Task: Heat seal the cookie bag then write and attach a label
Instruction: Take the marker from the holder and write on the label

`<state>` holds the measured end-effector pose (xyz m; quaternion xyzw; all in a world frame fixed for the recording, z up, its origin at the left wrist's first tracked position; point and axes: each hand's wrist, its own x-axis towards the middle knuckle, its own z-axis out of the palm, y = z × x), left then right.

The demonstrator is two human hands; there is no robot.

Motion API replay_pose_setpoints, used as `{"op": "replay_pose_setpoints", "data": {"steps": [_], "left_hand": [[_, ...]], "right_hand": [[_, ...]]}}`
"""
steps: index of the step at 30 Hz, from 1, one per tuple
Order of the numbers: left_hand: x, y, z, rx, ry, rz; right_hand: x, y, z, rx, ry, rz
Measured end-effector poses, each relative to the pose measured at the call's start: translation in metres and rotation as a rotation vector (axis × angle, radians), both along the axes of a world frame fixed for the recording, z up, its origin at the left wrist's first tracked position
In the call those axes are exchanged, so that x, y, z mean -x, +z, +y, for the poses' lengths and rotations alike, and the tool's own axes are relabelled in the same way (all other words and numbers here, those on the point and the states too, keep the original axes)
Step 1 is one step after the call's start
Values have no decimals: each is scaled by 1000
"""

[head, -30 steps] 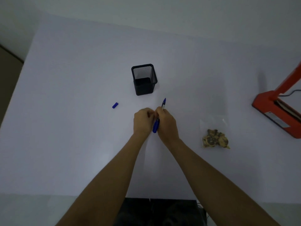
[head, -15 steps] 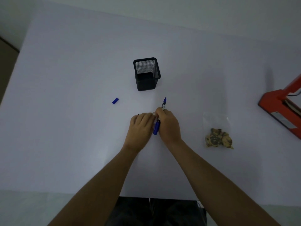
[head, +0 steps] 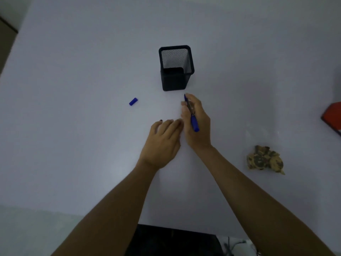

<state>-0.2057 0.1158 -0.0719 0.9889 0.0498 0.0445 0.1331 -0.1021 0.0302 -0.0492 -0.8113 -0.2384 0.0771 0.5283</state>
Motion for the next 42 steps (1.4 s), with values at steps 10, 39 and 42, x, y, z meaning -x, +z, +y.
{"op": "replay_pose_setpoints", "data": {"steps": [10,39,42], "left_hand": [[-1,-3,0,-64,32,49],[0,-3,-3,-51,63,56],[1,-2,-3,-44,61,55]], "right_hand": [[-20,-23,2,-68,-121,-92],[-20,-40,-1,-82,-132,-119],[-19,-40,-1,-88,-130,-126]]}}
